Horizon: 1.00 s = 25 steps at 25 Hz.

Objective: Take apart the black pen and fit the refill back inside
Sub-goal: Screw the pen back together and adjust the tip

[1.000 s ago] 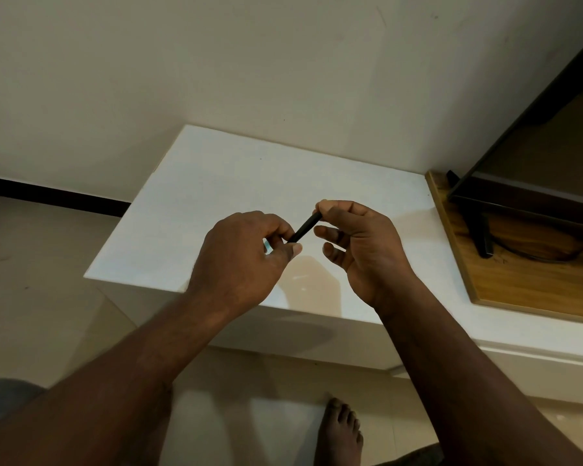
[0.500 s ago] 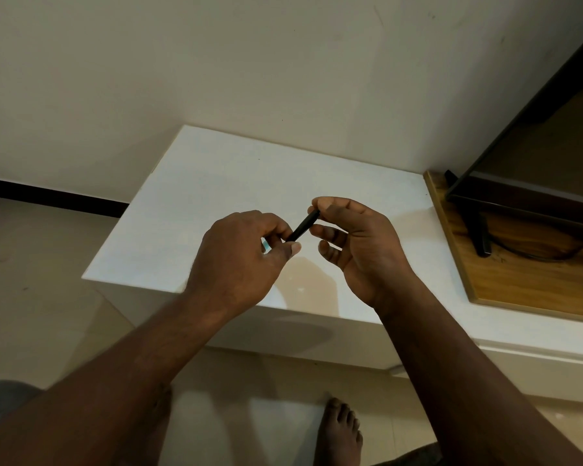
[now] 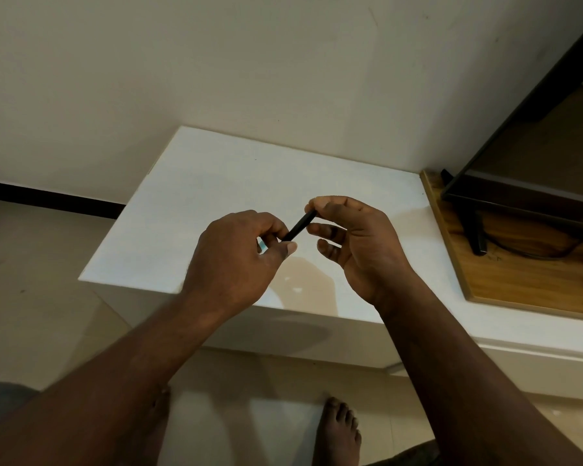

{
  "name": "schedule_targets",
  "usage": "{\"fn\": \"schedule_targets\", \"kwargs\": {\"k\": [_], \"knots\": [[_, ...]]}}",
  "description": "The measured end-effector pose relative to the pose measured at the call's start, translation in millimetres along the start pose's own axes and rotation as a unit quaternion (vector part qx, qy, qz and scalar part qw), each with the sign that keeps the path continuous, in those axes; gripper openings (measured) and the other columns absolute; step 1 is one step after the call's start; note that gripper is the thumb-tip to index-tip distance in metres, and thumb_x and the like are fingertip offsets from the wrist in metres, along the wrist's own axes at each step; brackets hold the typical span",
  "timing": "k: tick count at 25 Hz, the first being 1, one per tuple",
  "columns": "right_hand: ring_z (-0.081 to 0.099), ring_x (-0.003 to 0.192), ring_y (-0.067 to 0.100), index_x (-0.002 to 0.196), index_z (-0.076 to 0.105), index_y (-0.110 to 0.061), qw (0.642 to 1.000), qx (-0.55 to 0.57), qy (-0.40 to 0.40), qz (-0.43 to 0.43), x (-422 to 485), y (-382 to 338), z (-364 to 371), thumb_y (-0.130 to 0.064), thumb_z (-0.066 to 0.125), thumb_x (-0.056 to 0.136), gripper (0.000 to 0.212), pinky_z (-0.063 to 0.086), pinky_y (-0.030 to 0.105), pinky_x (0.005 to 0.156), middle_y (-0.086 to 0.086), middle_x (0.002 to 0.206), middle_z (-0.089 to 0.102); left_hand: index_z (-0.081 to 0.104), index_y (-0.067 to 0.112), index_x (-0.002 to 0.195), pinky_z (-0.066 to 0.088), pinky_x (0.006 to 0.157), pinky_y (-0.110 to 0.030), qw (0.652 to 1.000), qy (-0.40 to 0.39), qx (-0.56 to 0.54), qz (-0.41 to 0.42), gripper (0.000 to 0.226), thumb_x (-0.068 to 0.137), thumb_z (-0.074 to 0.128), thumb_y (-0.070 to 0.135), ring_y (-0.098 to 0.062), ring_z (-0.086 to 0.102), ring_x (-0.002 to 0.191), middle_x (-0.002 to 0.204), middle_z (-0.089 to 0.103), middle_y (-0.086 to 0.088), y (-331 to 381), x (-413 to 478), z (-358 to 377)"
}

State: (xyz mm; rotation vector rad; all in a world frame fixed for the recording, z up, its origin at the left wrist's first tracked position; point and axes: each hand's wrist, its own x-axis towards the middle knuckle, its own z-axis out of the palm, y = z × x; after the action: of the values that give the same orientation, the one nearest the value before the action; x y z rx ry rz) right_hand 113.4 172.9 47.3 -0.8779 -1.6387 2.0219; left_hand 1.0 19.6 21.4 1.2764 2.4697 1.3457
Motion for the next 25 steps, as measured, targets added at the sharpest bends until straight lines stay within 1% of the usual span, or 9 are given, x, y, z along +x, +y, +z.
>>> {"fn": "schedule_targets", "kwargs": {"k": [2, 5, 10, 13, 15, 18, 21, 23, 25], "knots": [[0.074, 0.078, 0.01, 0.089, 0.081, -0.02, 0.999, -0.022, 0.029, 0.005, 0.0, 0.9, 2.1, -0.027, 0.078, 0.092, 0.008, 0.051, 0.031, 0.073, -0.003, 0.095, 0.081, 0.076, 0.028, 0.096, 0.041, 0.062, -0.018, 1.0, 0.001, 0.001, -0.001, 0.014, 0.088, 0.075, 0.04, -0.003, 0.059, 0.069, 0.082, 0.069, 0.014, -0.5, -1.0, 0.1], [0.075, 0.074, 0.005, 0.086, 0.076, -0.019, 0.997, -0.044, 0.053, 0.014, -0.6, 3.2, 4.1, -0.036, 0.085, 0.086, 0.019, 0.051, 0.032, 0.073, -0.007, 0.087, 0.08, 0.076, 0.028, 0.096, 0.042, 0.063, -0.018, 1.0, -0.001, 0.007, 0.003, 0.015, 0.088, 0.075, 0.04, -0.003, 0.059, 0.069, 0.082, 0.07, 0.014, -0.7, -1.9, 0.7], [0.078, 0.083, 0.01, 0.1, 0.077, -0.018, 0.999, -0.026, 0.037, 0.012, 1.5, -4.6, -2.9, -0.052, 0.079, 0.087, 0.036, 0.054, 0.031, 0.074, -0.005, 0.1, 0.082, 0.073, 0.033, 0.092, 0.044, 0.062, -0.021, 1.0, 0.0, -0.002, -0.001, 0.01, 0.088, 0.075, 0.041, -0.001, 0.058, 0.068, 0.079, 0.068, 0.017, -0.2, 0.0, -0.4], [0.078, 0.082, 0.01, 0.099, 0.077, -0.017, 0.992, -0.08, 0.102, -0.011, 8.2, -9.9, -19.7, -0.05, 0.076, 0.091, 0.033, 0.055, 0.03, 0.074, -0.005, 0.098, 0.082, 0.073, 0.034, 0.089, 0.044, 0.062, -0.023, 1.0, 0.001, -0.011, -0.016, 0.008, 0.087, 0.075, 0.042, -0.001, 0.057, 0.066, 0.078, 0.068, 0.016, -1.0, 0.2, -0.6], [0.077, 0.078, 0.01, 0.093, 0.076, -0.017, 0.976, -0.155, 0.15, -0.033, 13.5, -8.3, -32.1, -0.043, 0.078, 0.092, 0.026, 0.055, 0.03, 0.072, -0.004, 0.094, 0.082, 0.073, 0.033, 0.089, 0.046, 0.064, -0.024, 1.0, -0.002, -0.013, -0.013, 0.008, 0.086, 0.075, 0.041, -0.001, 0.057, 0.067, 0.077, 0.068, 0.016, -0.9, 0.4, -0.1], [0.075, 0.073, 0.009, 0.084, 0.076, -0.019, 0.947, -0.267, 0.172, -0.051, 20.6, -1.2, -44.9, -0.039, 0.08, 0.09, 0.022, 0.058, 0.032, 0.071, -0.004, 0.086, 0.08, 0.073, 0.034, 0.09, 0.047, 0.065, -0.026, 1.0, -0.005, -0.01, -0.006, 0.008, 0.087, 0.074, 0.041, -0.002, 0.058, 0.069, 0.077, 0.068, 0.016, -0.1, 0.2, 0.2], [0.073, 0.075, 0.01, 0.08, 0.074, -0.024, 0.895, -0.406, 0.173, -0.066, 27.3, 8.7, -54.6, -0.037, 0.079, 0.089, 0.017, 0.058, 0.031, 0.069, -0.007, 0.073, 0.076, 0.074, 0.033, 0.091, 0.048, 0.065, -0.027, 1.0, -0.007, -0.004, -0.003, 0.009, 0.087, 0.074, 0.041, -0.002, 0.058, 0.069, 0.077, 0.068, 0.016, -0.7, -0.1, 0.2], [0.071, 0.078, 0.011, 0.083, 0.075, -0.024, 0.861, -0.474, 0.167, -0.076, 31.1, 15.9, -58.9, -0.032, 0.078, 0.091, 0.011, 0.056, 0.03, 0.069, -0.01, 0.077, 0.075, 0.074, 0.033, 0.091, 0.047, 0.065, -0.026, 1.0, -0.008, -0.002, -0.003, 0.009, 0.087, 0.074, 0.041, -0.002, 0.058, 0.069, 0.077, 0.068, 0.016, -1.1, -0.4, -0.2], [0.07, 0.079, 0.011, 0.088, 0.076, -0.023, 0.843, -0.503, 0.169, -0.084, 34.7, 23.4, -60.6, -0.026, 0.076, 0.093, 0.006, 0.055, 0.028, 0.069, -0.008, 0.084, 0.076, 0.074, 0.033, 0.092, 0.048, 0.065, -0.028, 1.0, -0.009, -0.005, -0.003, 0.009, 0.087, 0.074, 0.041, -0.003, 0.058, 0.07, 0.077, 0.068, 0.016, -1.3, -0.8, -0.4]]}}
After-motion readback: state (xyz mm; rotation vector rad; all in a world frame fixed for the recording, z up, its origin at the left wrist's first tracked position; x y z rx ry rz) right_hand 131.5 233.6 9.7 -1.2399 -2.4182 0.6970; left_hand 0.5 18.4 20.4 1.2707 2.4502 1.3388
